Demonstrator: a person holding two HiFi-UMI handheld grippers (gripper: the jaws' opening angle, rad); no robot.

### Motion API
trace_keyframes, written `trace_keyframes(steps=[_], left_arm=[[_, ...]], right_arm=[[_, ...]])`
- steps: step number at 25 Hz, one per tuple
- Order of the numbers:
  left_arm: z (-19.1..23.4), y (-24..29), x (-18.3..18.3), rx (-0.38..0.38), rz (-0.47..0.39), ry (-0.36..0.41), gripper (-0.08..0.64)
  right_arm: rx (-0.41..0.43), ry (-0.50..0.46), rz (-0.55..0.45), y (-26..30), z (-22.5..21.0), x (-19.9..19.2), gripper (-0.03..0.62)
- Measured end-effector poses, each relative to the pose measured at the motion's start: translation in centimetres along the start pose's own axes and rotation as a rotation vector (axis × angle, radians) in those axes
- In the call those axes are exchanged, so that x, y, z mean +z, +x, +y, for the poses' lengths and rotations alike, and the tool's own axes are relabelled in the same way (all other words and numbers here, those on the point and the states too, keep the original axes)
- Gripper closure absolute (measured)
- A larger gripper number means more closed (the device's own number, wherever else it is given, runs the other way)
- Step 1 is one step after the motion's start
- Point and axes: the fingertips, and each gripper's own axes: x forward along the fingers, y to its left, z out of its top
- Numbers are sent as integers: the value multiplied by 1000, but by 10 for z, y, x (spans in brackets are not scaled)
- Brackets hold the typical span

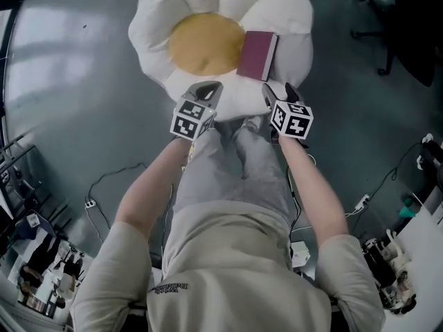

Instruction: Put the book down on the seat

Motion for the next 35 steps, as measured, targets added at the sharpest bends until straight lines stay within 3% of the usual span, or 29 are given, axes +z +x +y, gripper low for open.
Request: trace_keyframes(steps=[8, 18, 23, 28, 35], left_arm=[[-31, -83, 70, -5, -85, 68, 551], [-74, -201, 189, 17, -321, 104, 551], [-99, -244, 225, 2, -383, 130, 551], [-118, -284, 252, -16, -428, 169, 551], [-157, -331, 281, -34, -490, 286, 550]], right_arm=[[-21, -86, -126, -106, 35, 64, 358], [24, -89, -443, -252, 80, 164, 462], [65, -81, -593, -324, 102, 203, 502], [126, -155, -720, -382, 136, 228, 511], [217, -145, -800, -436, 155, 237, 545]])
